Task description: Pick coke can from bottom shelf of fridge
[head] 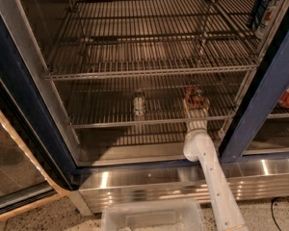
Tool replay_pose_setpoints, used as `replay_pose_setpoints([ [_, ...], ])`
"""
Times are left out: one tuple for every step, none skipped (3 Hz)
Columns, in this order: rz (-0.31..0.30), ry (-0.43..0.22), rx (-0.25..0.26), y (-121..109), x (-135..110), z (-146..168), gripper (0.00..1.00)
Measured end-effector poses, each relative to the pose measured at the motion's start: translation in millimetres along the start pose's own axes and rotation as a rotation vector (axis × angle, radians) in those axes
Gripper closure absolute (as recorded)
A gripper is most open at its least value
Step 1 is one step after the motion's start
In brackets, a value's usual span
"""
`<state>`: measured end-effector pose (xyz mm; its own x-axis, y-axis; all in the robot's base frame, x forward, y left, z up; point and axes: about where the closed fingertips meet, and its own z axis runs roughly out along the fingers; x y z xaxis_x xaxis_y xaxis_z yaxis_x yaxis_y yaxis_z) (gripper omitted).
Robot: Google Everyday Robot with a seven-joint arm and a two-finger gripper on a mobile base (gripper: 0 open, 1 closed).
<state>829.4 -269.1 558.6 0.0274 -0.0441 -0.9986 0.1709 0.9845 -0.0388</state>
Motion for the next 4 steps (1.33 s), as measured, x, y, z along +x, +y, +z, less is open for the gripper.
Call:
replay_pose_setpoints([
  [0.000, 0.000, 0.000, 0, 0, 0, 0.66],
  [0.001, 0.005, -0.002, -1, -1, -5, 0.89],
  [0.021, 0.021, -0.014, -10, -2, -31, 1.00],
  [0.066, 0.048, -0.038, -13, -5, -59, 1.00],
])
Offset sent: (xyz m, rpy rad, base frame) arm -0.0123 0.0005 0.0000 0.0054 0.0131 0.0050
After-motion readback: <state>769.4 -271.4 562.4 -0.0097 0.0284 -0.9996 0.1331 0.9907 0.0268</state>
